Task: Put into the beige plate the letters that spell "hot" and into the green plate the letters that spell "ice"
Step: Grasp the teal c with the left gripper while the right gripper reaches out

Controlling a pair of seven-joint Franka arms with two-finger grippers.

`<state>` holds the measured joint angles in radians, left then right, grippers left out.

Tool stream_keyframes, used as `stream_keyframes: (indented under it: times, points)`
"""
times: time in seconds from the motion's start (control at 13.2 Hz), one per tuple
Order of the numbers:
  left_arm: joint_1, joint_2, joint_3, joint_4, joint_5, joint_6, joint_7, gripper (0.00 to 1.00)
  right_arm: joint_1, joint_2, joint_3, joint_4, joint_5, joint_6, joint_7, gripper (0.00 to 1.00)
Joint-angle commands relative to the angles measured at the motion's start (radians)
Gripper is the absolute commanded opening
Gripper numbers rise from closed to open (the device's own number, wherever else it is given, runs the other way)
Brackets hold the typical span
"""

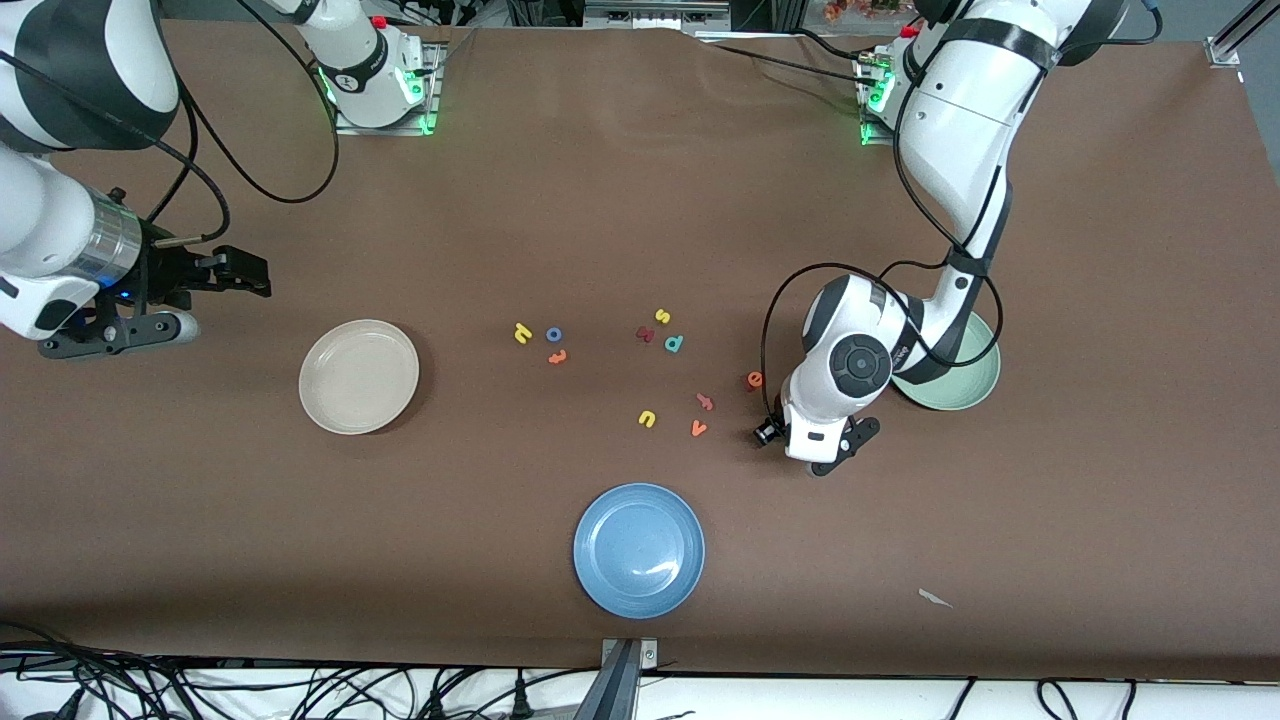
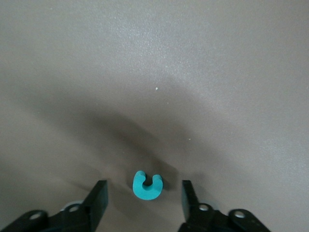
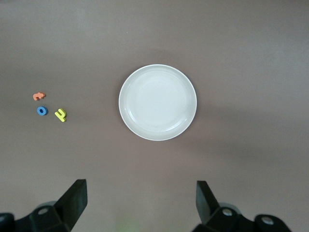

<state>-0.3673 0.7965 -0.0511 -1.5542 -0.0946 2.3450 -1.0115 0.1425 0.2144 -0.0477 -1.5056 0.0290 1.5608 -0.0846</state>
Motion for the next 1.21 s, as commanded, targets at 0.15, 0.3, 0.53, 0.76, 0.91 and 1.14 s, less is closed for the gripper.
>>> stream_keyframes:
  times: [0.15,0.3,0.53,0.76,0.91,1.14]
  points:
    - [-0.019,0.009,0.013,-0.009,0.022,0.016,0.002,0.48,0.049,0.036,-0.003,0.010,0.009,-0.025,0.017,1.00]
    - [-0.019,0.010,0.011,-0.010,0.029,0.036,-0.001,0.37,0.052,0.037,0.006,0.002,0.022,-0.007,0.098,1.00]
    - [-0.013,0.004,0.011,-0.010,0.032,0.025,0.016,0.00,0.054,0.036,0.072,-0.021,0.035,0.034,0.257,1.00]
    - [0.008,-0.038,0.013,-0.004,0.030,-0.079,0.108,0.00,0.054,0.036,0.130,-0.106,0.042,0.172,0.426,1.00]
    - [0.057,-0.127,0.010,-0.004,0.027,-0.258,0.242,0.00,0.054,0.043,0.167,-0.157,0.042,0.252,0.483,1.00]
    - [0.145,-0.213,0.010,-0.007,0.019,-0.488,0.474,0.00,0.052,0.046,0.216,-0.276,0.042,0.404,0.528,1.00]
